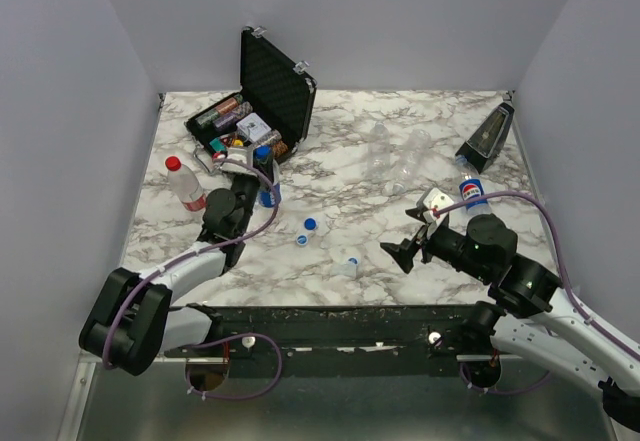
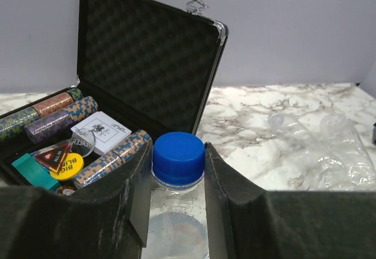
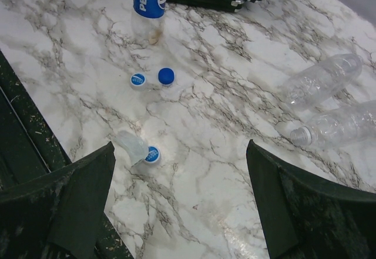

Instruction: Screw on the bottle caps

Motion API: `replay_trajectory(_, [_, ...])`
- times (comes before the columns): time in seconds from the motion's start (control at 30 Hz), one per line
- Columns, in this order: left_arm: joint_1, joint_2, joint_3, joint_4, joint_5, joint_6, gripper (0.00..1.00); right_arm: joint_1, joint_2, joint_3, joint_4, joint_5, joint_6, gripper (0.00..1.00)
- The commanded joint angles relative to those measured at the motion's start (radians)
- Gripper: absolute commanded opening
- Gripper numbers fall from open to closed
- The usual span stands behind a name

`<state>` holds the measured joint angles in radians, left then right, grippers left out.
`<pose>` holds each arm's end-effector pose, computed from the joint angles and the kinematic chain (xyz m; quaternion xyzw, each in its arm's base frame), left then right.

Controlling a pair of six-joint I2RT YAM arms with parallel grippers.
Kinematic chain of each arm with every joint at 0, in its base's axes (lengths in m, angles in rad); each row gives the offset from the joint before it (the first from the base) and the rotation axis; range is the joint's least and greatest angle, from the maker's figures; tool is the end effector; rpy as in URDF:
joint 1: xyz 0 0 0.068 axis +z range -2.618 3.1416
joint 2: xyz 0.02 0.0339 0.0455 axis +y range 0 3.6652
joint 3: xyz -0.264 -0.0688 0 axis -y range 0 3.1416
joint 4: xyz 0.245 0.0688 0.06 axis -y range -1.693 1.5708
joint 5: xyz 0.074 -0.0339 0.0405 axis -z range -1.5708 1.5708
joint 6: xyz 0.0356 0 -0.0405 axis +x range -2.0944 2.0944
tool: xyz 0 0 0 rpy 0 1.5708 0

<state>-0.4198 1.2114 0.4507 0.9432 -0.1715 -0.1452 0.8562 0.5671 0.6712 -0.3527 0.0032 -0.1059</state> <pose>0.2337 -0.0977 0.2550 0.0220 0.6404 -0.1608 0.7507 0.0925 0.1064 0.3135 -0.3644 0.7002 0.2238 0.5717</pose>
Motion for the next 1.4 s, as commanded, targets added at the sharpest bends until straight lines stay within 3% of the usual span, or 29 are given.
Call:
replay_trajectory(0.0, [0.009,-0.013,-0.096,0.347,0.021,-0.068,0.01,0.001,-0.016,-0.01,0.02,0.003,-0.014,0.99])
replay_trajectory(0.23, [0.009,-0.044,-0.202,0.462,0.013,-0.044,0.04,0.001,-0.013,-0.009,0.023,0.003,-0.021,0.99])
replay_trajectory(0.6, [0.006,-0.111,-0.218,0.344,0.107,0.032,0.26,0.001,-0.016,-0.007,0.024,-0.028,-0.026,0.99])
replay_trajectory(1.07, [0.0,-0.062,-0.274,0.399,0.087,0.021,0.28,0.001,-0.016,-0.01,0.026,-0.039,-0.028,0.99])
replay_trajectory(1.37, [-0.002,-0.081,-0.284,0.396,0.084,0.022,0.48,0.001,-0.015,-0.009,0.026,-0.046,-0.029,0.99])
